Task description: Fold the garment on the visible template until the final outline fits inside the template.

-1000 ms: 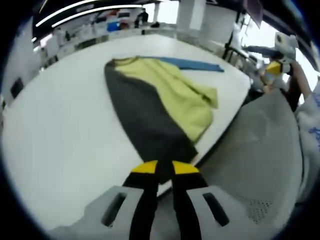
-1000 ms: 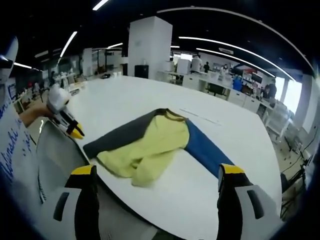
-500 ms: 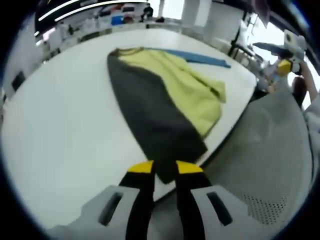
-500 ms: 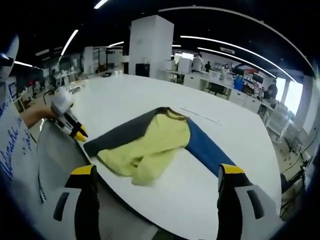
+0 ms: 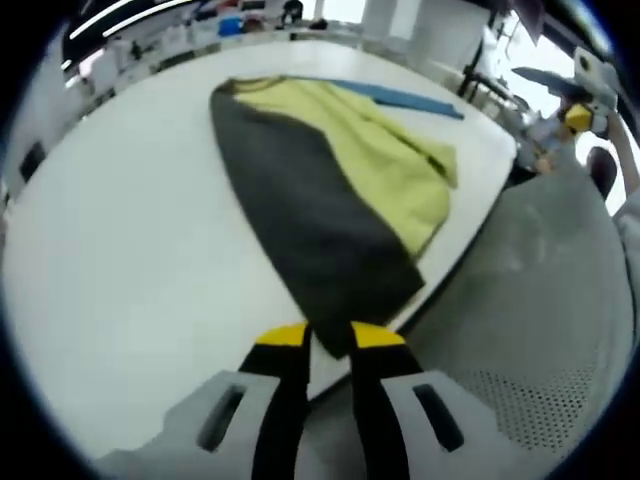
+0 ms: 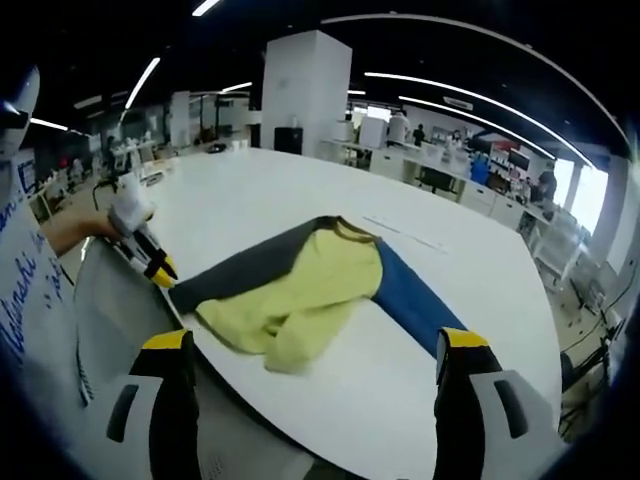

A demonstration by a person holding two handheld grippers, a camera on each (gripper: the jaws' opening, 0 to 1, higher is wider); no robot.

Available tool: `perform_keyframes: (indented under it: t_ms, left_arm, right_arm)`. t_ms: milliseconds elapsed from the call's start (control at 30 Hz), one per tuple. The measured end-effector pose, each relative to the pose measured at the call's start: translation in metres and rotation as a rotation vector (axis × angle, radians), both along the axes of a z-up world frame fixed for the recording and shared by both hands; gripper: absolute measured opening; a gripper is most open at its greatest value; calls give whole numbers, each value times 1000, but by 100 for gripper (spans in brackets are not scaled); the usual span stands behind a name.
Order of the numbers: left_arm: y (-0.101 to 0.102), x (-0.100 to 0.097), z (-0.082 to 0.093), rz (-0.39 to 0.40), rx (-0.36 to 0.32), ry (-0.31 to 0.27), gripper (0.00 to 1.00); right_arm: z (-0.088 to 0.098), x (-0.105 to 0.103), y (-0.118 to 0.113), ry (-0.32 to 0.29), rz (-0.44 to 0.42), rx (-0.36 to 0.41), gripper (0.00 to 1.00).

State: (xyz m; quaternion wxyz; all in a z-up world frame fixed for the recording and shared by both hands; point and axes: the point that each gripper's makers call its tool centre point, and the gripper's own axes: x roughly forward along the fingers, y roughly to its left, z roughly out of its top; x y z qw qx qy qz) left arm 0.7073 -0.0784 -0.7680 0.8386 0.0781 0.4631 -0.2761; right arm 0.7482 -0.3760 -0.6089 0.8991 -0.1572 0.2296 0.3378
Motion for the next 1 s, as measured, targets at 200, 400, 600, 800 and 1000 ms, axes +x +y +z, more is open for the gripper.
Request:
perform_keyframes:
  t_ms: [200, 400, 600, 800, 1000]
  left_arm:
    - [5, 0, -6, -9, 32, 16, 14]
    - [5, 1, -9, -22, 35, 28, 13]
    - [5, 1, -11, -27, 39, 37, 15]
    - [7, 1, -11, -29, 52, 34, 13]
    - [6, 2, -11, -43, 69, 32, 10]
  right_arm:
    - [-1, -1, 0, 2, 2, -2, 98]
    - [-1, -1, 2, 5, 2, 6, 99]
    - [-3, -2, 1, 12, 1, 2, 100]
    - [-7, -2, 1, 21, 3, -12, 100]
    - [-8, -2, 2, 22, 8, -12, 100]
